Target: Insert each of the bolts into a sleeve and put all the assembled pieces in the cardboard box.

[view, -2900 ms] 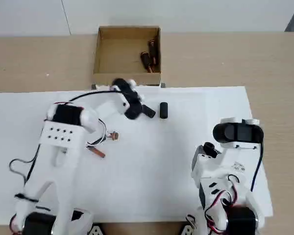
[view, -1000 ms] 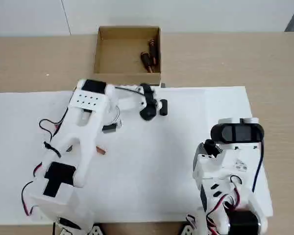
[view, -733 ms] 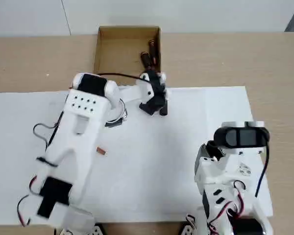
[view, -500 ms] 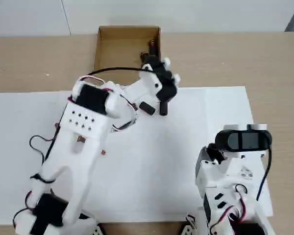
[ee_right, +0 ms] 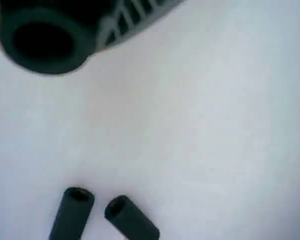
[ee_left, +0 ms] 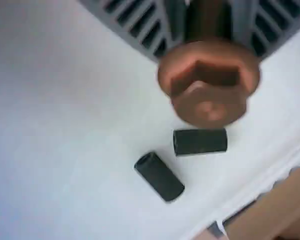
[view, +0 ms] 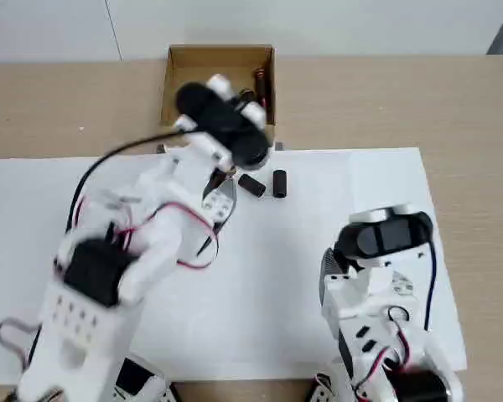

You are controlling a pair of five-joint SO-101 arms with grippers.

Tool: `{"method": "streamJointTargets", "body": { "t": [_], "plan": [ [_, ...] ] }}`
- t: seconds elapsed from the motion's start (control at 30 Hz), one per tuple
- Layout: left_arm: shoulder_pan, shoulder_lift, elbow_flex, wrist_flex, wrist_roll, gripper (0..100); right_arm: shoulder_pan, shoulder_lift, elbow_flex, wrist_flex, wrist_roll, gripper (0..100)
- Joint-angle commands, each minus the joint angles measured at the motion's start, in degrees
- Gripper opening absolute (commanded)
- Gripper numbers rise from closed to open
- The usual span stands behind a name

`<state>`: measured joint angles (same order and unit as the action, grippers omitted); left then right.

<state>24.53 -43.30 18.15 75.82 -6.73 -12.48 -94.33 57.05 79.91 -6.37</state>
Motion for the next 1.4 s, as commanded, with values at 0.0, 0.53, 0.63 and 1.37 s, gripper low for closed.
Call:
{"method": "streamJointTargets", "body": {
  "t": [0.0,0.53,0.63,1.37],
  "plan": [
    [0.2,-13.5,13.5,-11.5,3.4,1,-0.6,0.0,2.3,-6.4,1.1,0.3],
    [-3.3,-50.7,49.0,-27.8,21.6,1,-14.9,0.0,18.5,-25.8,1.1,0.3],
    [-3.7,-53.7,51.2,-27.9,27.9,1,-18.1,0.0,21.0,-29.8,1.2,0.3],
    [-3.3,-60.8,63.5,-39.9,46.2,1,-29.7,0.0,26.5,-39.5,10.5,0.4]
  ]
}}
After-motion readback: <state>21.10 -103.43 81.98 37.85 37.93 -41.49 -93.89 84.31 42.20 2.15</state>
